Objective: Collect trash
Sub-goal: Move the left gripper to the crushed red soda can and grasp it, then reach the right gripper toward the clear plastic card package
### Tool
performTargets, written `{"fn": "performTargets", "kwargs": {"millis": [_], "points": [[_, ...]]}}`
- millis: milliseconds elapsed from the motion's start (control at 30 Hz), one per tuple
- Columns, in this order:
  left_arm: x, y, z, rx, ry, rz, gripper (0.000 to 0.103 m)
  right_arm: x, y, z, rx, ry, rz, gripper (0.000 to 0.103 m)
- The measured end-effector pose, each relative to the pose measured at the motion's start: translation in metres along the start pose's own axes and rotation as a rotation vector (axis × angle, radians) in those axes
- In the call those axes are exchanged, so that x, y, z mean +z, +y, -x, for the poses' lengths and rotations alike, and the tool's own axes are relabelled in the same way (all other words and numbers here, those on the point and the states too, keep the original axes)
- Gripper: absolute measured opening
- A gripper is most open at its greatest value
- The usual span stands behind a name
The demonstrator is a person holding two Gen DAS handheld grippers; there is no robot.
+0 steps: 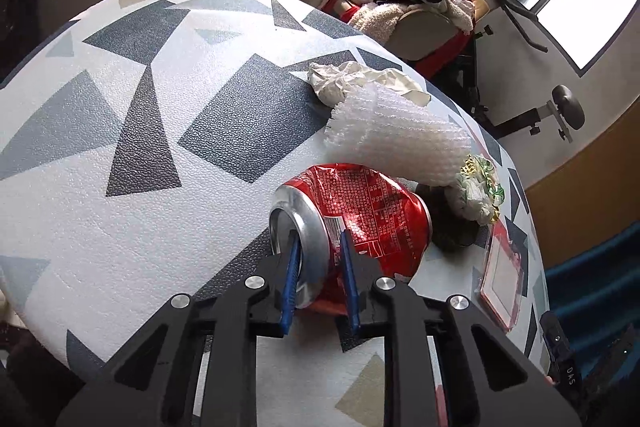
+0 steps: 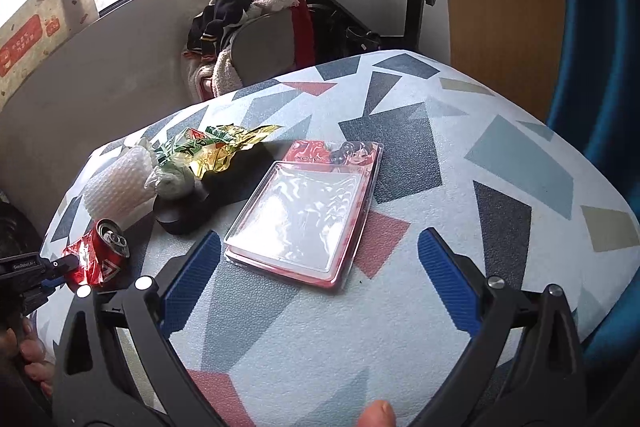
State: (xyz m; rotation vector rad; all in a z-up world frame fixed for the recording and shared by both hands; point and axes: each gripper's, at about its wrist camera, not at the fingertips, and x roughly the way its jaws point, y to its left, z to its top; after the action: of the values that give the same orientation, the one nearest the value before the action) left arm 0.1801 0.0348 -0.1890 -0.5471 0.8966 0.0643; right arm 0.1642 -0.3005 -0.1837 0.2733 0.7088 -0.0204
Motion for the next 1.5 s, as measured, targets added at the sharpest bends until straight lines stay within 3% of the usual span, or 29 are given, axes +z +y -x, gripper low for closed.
{"fn": "performTargets", "kwargs": {"millis": [233,367,467,700,933,967,1000,1033,1100,1167,1200,1233,1300,1500], "points": [[-0.003,0.003,0.001,-0.01,-0.005,-0.016,0.02,0.031,0.033,-0.055,-0.072,0.1,0.019,0.097],[-0.004,0.003,0.0,-0.015,0.01,-0.017,0.02,0.042,0.043,-0.085,-0.215,0.146,0.027,0.097],[-0.005,0.003,0.0,-0.022,0.027,-0.011,0.02,0.041,0.039,-0.101,-0.271,0.195,0.01,0.097],[-0.005,0.004,-0.001,-0.032,0.035,-0.021,0.021,0.038,0.044,-0.106,-0.247,0.185,0.063,0.097],[-0.003,0.007,-0.007,-0.044,0.058,-0.016,0.024,0.039,0.03,-0.106,-0.152,0.211,-0.001,0.094],[-0.003,0.008,-0.008,-0.05,0.055,-0.022,0.023,0.039,0.029,-0.103,-0.141,0.209,-0.001,0.083],[-0.003,0.009,-0.007,-0.058,0.05,-0.03,0.022,0.039,0.028,-0.097,-0.127,0.198,0.001,0.046],[-0.004,0.009,-0.006,-0.062,0.042,-0.042,0.022,0.039,0.027,-0.092,-0.099,0.195,-0.006,0.036],[-0.007,0.01,-0.002,-0.056,0.028,-0.071,0.022,0.037,0.028,-0.085,-0.067,0.203,0.015,0.035],[-0.009,0.011,-0.001,-0.061,0.022,-0.084,0.022,0.031,0.029,-0.084,-0.033,0.241,0.042,0.037],[-0.009,0.012,-0.001,-0.064,0.021,-0.086,0.022,0.029,0.029,-0.083,-0.023,0.247,0.03,0.051],[-0.009,0.012,0.0,-0.066,0.022,-0.089,0.022,0.028,0.029,-0.081,-0.027,0.242,0.02,0.078],[-0.009,0.012,0.0,-0.064,0.023,-0.094,0.022,0.029,0.033,-0.073,-0.037,0.192,0.012,0.096],[-0.009,0.011,-0.001,-0.059,0.022,-0.092,0.022,0.036,0.062,-0.09,-0.082,0.252,0.078,0.097]]}}
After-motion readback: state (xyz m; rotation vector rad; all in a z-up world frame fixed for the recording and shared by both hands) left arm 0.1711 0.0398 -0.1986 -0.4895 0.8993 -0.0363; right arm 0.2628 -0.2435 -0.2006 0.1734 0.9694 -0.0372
